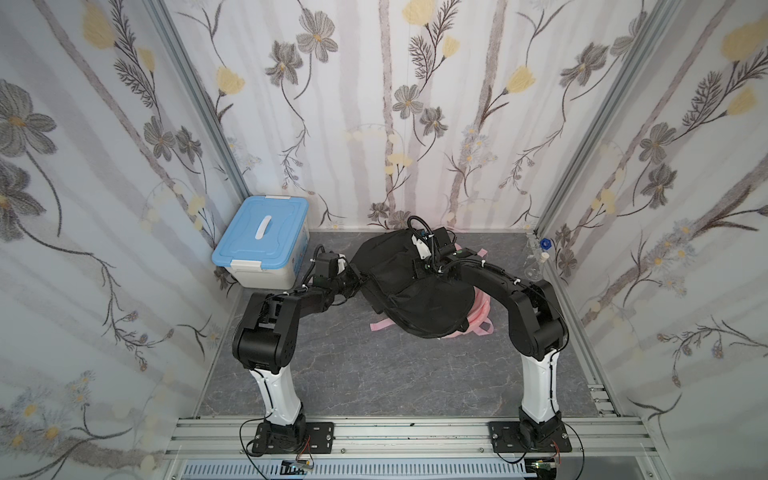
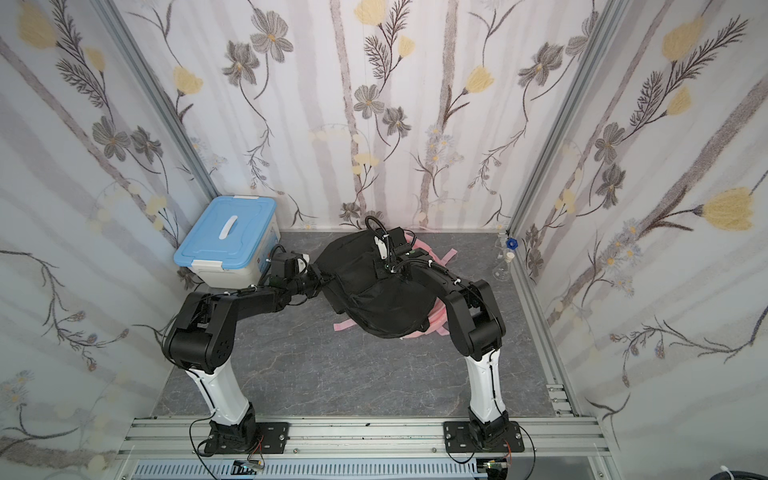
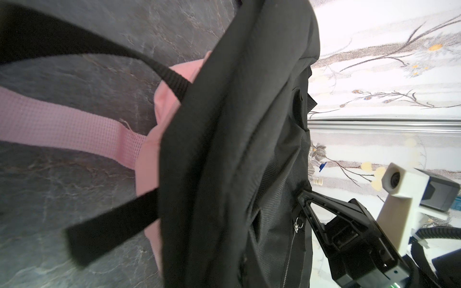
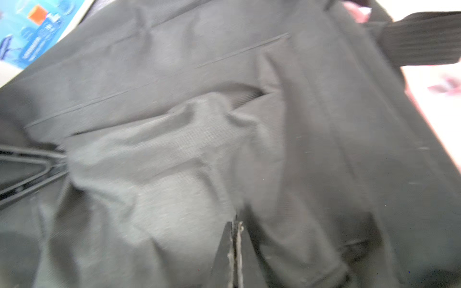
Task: Zip up the backpack
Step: Zip the zipper on the backpack, then adjust the backpack at the center of the board.
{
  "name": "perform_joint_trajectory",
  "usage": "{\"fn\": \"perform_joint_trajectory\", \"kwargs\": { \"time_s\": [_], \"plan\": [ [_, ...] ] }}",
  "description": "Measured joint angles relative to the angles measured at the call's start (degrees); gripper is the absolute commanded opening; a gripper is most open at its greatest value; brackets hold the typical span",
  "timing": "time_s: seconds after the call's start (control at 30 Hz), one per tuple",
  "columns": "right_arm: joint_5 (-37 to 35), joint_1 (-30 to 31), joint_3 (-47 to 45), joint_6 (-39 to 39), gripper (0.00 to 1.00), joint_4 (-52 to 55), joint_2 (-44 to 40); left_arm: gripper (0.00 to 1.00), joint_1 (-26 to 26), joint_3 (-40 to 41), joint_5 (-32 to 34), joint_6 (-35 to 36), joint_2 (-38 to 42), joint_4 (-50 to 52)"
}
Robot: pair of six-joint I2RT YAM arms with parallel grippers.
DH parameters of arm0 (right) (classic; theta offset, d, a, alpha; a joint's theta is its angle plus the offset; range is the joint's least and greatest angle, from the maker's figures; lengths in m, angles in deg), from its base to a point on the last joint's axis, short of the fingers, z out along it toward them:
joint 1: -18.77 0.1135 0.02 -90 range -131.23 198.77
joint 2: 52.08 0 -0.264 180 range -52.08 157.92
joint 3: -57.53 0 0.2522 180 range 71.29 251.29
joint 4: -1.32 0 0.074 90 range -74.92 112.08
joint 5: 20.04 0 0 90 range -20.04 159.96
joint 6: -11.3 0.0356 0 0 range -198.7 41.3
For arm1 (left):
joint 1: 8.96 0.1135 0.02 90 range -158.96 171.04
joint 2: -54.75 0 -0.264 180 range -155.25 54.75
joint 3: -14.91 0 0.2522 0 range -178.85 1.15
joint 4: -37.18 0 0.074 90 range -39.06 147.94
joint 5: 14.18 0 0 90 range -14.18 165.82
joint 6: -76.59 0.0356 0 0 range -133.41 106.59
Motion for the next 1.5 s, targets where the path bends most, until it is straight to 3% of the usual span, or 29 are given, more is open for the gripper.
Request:
{"fn": "perform_joint_trajectory", "kwargs": {
  "time_s": [0.73, 1.0, 1.03, 1.13, 1.2, 1.27, 1.37, 1.4, 1.43, 1.5],
  "plan": [
    [-4.1, -6.9, -1.1, 0.0, 0.00, -4.6, -1.6, 0.00, 0.6, 0.1, -1.2, -0.4, -0.8, -1.3],
    [-4.2, -8.4, 1.6, -0.2, 0.00, -4.5, 1.8, 0.00, 0.7, 0.1, -1.8, -0.4, -1.0, -1.9],
    [-4.2, -8.5, 1.6, -0.2, 0.05, -4.5, 1.8, 0.00, 0.7, 0.1, -1.8, -0.4, -1.0, -1.9],
    [-4.5, -8.5, 1.7, -0.1, 0.42, -4.5, 1.3, 0.00, 0.7, 0.1, -1.8, -0.4, -1.0, -1.8],
    [-6.2, -9.0, 1.7, 0.0, 0.49, -4.5, 0.0, 0.00, 1.0, -0.1, -1.6, -0.4, -0.9, -0.7],
    [-7.1, -9.4, 1.3, 0.5, 0.56, -4.6, -2.4, 0.14, 1.0, -0.4, -1.4, -0.1, -0.8, 0.5],
    [-9.1, -9.3, -0.1, 1.4, 0.59, -4.8, -6.6, 0.43, 0.9, -1.7, -0.4, 1.3, -0.4, 3.7],
    [-10.1, -9.3, -0.6, 1.5, 0.59, -4.6, -7.7, 0.60, 1.0, -2.4, 0.3, 1.2, -0.3, 5.2],
    [-11.4, -9.1, -1.3, 1.6, 0.59, -4.2, -8.8, 0.69, 1.0, -3.0, 0.8, 1.5, -0.3, 6.4],
    [-14.0, -9.3, -3.0, 2.0, 0.59, -2.8, -10.7, 0.80, 1.0, -4.6, 1.6, 1.9, -0.3, 8.8]
  ]
}}
